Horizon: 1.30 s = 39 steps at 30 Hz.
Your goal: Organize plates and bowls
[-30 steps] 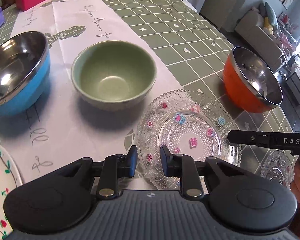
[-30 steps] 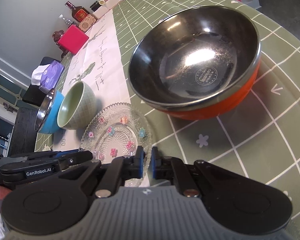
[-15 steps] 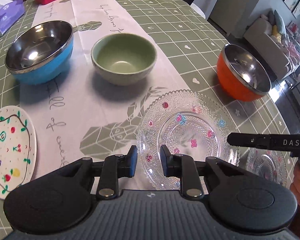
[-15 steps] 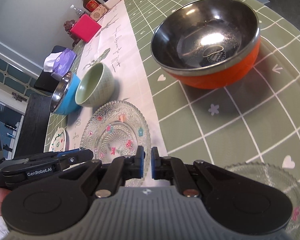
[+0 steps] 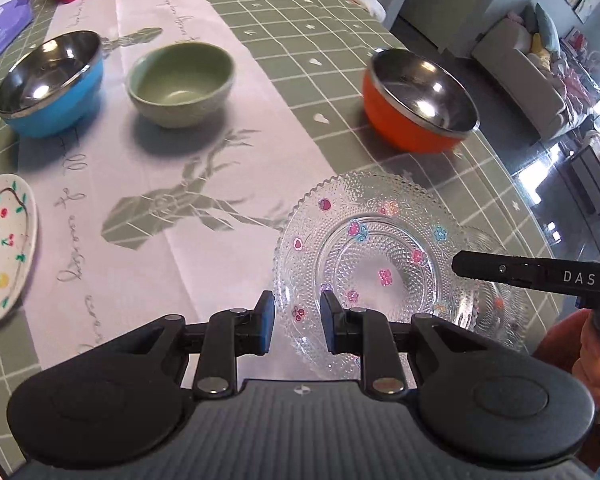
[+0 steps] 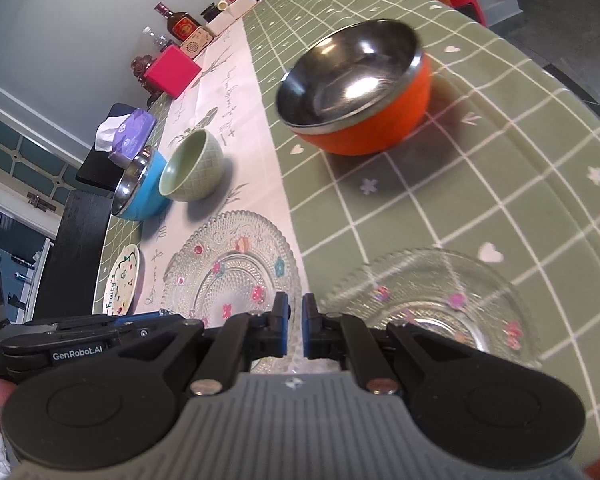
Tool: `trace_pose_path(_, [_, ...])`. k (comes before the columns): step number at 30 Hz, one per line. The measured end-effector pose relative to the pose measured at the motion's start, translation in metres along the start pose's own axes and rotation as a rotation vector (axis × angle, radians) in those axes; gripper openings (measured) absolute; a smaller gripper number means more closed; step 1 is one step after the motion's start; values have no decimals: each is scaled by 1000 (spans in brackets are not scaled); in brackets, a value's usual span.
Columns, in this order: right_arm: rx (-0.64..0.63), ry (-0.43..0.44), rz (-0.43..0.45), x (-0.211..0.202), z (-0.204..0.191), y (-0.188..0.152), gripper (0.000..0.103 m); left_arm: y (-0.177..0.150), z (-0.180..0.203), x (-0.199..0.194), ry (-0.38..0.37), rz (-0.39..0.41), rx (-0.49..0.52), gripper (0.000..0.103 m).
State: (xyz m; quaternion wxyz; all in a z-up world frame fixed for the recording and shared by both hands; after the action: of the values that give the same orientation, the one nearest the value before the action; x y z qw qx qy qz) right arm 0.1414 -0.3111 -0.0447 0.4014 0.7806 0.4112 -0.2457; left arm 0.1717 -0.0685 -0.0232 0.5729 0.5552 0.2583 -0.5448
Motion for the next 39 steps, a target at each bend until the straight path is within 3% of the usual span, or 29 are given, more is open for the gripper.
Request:
trace_pose_path(16, [-78, -196, -39, -56, 46, -1, 5, -30, 68, 35, -124, -117, -19, 27])
trace_pose_path(25, [-63, -234, -76, -53, 64, -3, 6, -35, 83, 40, -102, -124, 8, 25])
trace_pose_path(39, [-144, -304, -76, -50, 54, -8, 8, -36, 84, 39, -88, -124, 15, 24])
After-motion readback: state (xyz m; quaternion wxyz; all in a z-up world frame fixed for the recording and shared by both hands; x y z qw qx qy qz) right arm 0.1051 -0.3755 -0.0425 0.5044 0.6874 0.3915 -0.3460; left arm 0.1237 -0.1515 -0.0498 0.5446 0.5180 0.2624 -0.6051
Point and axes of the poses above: each gripper's, at about its wrist camera, not at the fingertips, and x roughly the way its jaws point, z to its right, y to its top, the point moved 3 cm from there along x, roughly the way its jaws point, and after that the axes turned 7 degrees about -x, right-handed, at the moved point
